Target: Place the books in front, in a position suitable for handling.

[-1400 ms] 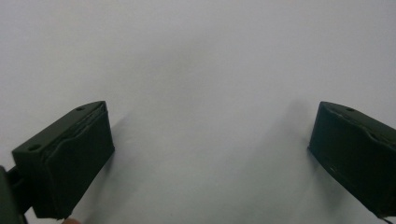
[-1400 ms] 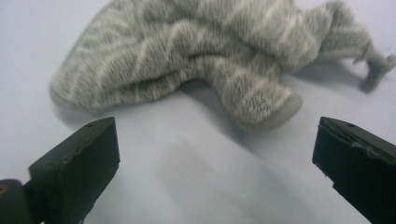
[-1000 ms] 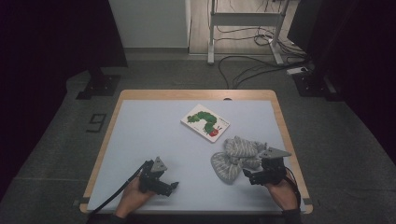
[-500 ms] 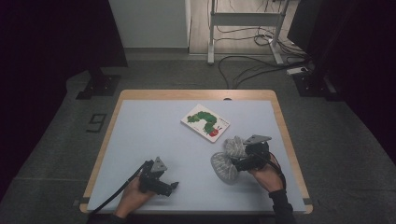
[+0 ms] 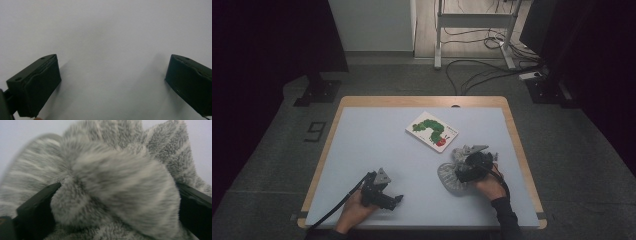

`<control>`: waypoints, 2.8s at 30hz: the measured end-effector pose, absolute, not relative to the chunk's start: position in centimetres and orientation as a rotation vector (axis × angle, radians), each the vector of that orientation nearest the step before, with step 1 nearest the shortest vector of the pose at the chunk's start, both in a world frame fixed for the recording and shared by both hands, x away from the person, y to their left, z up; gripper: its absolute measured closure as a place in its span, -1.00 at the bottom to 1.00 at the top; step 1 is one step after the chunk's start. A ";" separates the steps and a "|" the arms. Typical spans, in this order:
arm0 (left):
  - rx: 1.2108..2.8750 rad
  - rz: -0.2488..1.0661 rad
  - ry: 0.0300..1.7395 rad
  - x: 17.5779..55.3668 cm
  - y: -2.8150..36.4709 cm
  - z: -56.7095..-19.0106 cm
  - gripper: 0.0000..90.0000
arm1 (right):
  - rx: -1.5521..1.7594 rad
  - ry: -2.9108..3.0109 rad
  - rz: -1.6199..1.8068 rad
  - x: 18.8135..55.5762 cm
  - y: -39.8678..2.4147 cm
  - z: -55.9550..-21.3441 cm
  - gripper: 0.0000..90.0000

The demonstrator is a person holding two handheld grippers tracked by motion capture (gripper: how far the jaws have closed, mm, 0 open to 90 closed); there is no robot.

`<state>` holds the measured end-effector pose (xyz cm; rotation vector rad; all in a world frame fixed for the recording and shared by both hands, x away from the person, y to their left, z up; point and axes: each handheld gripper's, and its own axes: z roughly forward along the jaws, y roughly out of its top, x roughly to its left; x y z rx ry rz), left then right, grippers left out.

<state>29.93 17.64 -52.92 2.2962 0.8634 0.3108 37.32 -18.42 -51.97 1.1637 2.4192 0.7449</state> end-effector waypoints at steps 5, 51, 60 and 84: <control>2.296 0.312 0.864 29.9 17.6 -52.9 -1.00 | 1.207 2.389 0.726 37.4 -18.7 -51.4 -0.41; 2.299 0.311 0.861 29.9 17.7 -52.9 -1.00 | 1.265 2.217 0.886 29.5 -29.2 -44.2 0.44; 2.296 0.311 0.863 29.9 17.6 -52.9 -1.00 | 1.303 2.223 0.878 30.3 -29.2 -47.8 0.40; 2.297 0.311 0.863 29.9 17.6 -52.9 -1.00 | 1.293 2.231 0.916 29.6 -28.6 -49.0 -0.72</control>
